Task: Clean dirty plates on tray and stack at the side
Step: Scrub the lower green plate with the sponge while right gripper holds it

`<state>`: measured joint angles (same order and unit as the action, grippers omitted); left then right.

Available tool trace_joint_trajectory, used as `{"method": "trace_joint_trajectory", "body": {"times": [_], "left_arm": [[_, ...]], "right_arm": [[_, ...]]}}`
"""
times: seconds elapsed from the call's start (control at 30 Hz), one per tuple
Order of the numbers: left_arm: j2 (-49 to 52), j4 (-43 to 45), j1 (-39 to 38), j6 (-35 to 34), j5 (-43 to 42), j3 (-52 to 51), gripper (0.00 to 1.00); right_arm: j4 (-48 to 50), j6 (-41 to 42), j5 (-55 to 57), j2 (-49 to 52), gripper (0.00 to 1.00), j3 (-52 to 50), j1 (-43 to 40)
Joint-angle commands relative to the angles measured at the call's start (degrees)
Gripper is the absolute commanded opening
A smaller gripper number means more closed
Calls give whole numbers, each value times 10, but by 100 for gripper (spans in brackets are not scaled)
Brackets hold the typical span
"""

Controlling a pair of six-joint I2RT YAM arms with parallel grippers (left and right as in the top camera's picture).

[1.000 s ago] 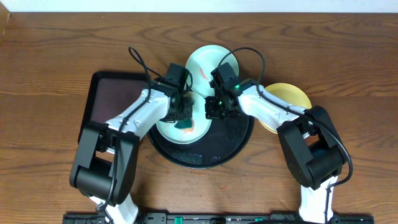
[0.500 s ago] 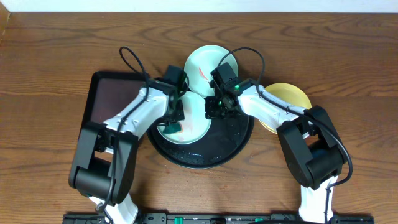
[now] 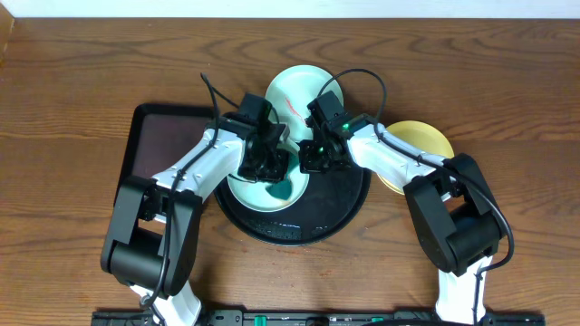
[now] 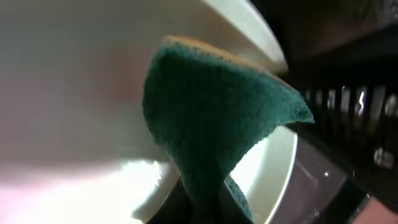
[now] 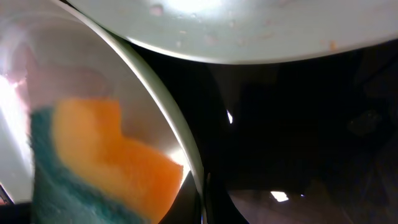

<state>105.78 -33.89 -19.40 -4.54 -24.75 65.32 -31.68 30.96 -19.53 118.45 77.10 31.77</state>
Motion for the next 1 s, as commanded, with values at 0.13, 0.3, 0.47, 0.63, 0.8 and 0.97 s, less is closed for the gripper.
{"method": "trace_joint_trajectory", "body": {"times": [0.13,0.3,0.47,0.63,0.8,0.97], "left_arm": [[16,7,1,-49,198,-4,8],[17,-23,1,-162,394,-4,7],[17,-70,1,-240,455,-4,7],[17,-110,-1,-228,363,-4,7],[17,-122,-1,-108,160,-4,8],[17,-121,-1,6,-30,-4,7]], "right_arm": [[-7,-4,12,15,1,0,3],[-7,-4,12,15,1,0,3],[-7,-4,12,15,1,0,3],[-7,-4,12,15,1,0,3],[-6,-4,12,15,1,0,3],[-7,-4,12,15,1,0,3]]}}
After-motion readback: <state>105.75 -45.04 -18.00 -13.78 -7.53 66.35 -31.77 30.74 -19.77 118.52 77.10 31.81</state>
